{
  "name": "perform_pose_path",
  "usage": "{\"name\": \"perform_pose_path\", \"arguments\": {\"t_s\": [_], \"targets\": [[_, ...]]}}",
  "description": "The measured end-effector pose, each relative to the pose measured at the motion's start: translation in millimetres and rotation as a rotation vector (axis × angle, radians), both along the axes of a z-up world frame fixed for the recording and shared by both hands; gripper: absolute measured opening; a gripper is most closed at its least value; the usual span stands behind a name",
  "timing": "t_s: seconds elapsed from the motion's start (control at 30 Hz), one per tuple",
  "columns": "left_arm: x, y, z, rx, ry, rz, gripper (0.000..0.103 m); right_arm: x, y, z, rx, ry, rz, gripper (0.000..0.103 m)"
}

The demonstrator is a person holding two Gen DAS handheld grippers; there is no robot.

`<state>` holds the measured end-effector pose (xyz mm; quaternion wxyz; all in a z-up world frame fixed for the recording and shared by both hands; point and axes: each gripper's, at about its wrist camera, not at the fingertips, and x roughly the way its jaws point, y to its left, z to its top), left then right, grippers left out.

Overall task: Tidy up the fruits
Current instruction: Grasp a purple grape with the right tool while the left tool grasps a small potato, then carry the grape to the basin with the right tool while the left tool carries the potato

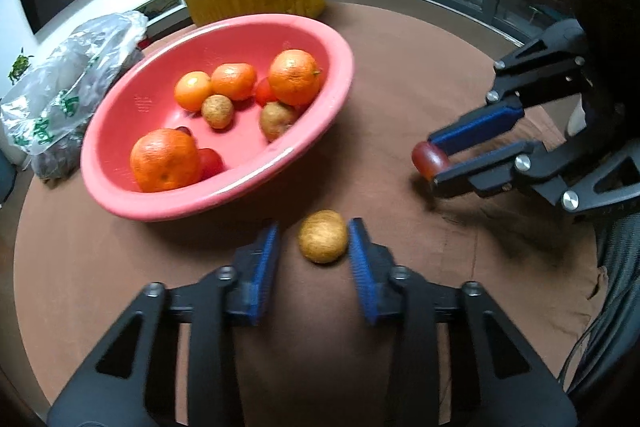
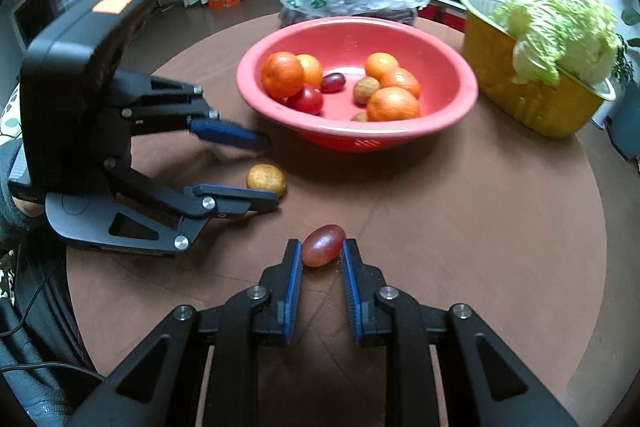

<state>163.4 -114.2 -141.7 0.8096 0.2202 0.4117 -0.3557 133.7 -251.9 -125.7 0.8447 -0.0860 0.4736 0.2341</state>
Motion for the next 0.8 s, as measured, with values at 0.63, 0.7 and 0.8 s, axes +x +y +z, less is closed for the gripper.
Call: {"name": "perform_pose_path", "arguments": {"t_s": [0.63, 0.7, 0.8], "targets": [[-5.5, 51.6, 62.2, -0.167, 0.002, 0.116, 0.024, 20.2, -5.9, 46.3, 0.067, -0.075, -0.042, 0.022], [7.8, 57.5, 77.4, -0.193, -0.013, 0.155, 0.024, 32.5, -3.8, 55.9, 0.075, -0.087, -0.060, 0.022], [33.3, 58.9, 88.2, -0.182, -0.034, 0.202, 0.024, 52.5, 2.2, 63.4, 0.055, -0.096, -0.076, 0.022]]}}
